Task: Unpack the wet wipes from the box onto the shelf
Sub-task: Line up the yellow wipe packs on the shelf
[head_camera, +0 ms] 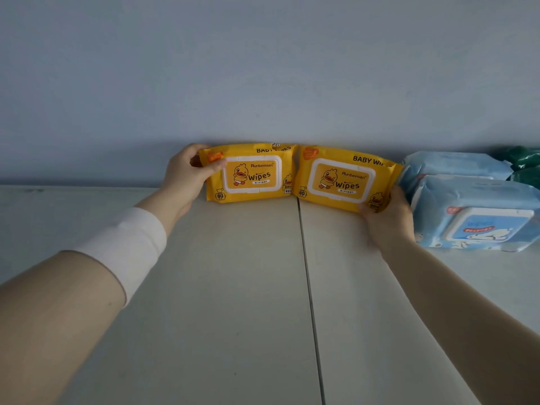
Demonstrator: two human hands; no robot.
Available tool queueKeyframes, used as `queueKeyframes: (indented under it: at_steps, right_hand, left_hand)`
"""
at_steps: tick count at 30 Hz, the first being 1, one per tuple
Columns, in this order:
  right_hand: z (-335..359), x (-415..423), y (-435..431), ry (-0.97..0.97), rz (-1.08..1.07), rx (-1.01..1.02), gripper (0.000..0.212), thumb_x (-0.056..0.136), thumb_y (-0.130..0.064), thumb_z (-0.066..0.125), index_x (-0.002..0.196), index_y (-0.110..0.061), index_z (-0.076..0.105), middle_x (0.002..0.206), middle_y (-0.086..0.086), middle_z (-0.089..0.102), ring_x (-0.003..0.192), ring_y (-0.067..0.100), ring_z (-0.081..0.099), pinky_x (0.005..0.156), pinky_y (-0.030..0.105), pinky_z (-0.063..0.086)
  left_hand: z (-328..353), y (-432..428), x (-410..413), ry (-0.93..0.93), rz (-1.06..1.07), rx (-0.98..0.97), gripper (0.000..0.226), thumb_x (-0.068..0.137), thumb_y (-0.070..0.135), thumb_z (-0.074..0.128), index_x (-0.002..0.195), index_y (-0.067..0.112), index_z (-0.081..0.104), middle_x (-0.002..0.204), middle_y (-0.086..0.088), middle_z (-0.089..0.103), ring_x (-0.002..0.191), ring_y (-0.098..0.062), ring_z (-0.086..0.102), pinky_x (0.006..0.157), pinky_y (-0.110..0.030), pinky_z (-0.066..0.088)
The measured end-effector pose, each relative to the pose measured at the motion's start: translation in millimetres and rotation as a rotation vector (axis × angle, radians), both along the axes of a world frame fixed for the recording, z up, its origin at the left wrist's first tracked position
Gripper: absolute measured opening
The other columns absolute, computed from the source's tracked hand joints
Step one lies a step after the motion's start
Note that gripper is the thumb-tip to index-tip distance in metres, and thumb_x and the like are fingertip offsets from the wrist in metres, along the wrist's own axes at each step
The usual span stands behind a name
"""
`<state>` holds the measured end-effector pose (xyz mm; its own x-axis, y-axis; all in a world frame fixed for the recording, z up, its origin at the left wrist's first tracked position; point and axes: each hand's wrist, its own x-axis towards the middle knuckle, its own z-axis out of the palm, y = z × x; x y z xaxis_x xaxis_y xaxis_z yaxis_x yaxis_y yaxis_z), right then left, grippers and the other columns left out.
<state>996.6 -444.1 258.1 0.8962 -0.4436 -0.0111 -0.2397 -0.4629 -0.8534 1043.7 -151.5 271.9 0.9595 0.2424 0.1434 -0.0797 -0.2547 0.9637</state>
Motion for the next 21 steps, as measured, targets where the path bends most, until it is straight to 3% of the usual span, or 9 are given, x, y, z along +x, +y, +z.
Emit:
queueKeyframes:
  at_steps: [7, 13, 18, 21]
  right_hand:
    - [-4.0, 10.7, 9.5, -0.044, -0.139, -0.014, 0.042, 0.090, -0.012, 0.056, 0.129, -0.015, 0.041, 0.126, 0.012, 0.056, 0.116, 0.034, 0.051, 0.094, 0.042, 0.041]
    - [-6.9, 23.6, 16.9, -0.023, -0.235, -0.025, 0.035, 0.093, -0.009, 0.047, 0.127, -0.015, 0.042, 0.124, 0.012, 0.056, 0.112, 0.032, 0.052, 0.084, 0.035, 0.040]
    - [-9.7, 29.3, 19.2, -0.026, -0.246, -0.055, 0.033, 0.094, -0.012, 0.046, 0.127, -0.017, 0.045, 0.125, 0.011, 0.057, 0.113, 0.031, 0.053, 0.089, 0.036, 0.043]
    - [-10.3, 26.2, 21.0, -0.028, -0.206, -0.082, 0.045, 0.094, -0.015, 0.047, 0.138, -0.017, 0.036, 0.134, 0.011, 0.051, 0.121, 0.032, 0.049, 0.096, 0.040, 0.042]
  left_hand:
    - [3.4, -1.0, 9.4, -0.061, 0.051, 0.131, 0.038, 0.076, 0.017, 0.074, 0.112, 0.013, 0.062, 0.102, -0.002, 0.063, 0.099, -0.019, 0.060, 0.094, -0.038, 0.049]
    - [1.9, -2.3, 12.0, -0.080, 0.111, 0.129, 0.040, 0.074, 0.015, 0.077, 0.102, 0.018, 0.048, 0.103, -0.003, 0.060, 0.095, -0.017, 0.056, 0.091, -0.034, 0.046]
    - [4.4, -7.3, 8.1, -0.046, 0.115, 0.150, 0.040, 0.079, 0.017, 0.072, 0.110, 0.016, 0.047, 0.108, -0.002, 0.056, 0.099, -0.015, 0.053, 0.089, -0.028, 0.043]
    - [6.5, -8.6, 4.9, -0.019, 0.123, 0.223, 0.046, 0.082, 0.021, 0.070, 0.120, 0.011, 0.047, 0.116, -0.005, 0.058, 0.102, -0.019, 0.054, 0.089, -0.030, 0.043]
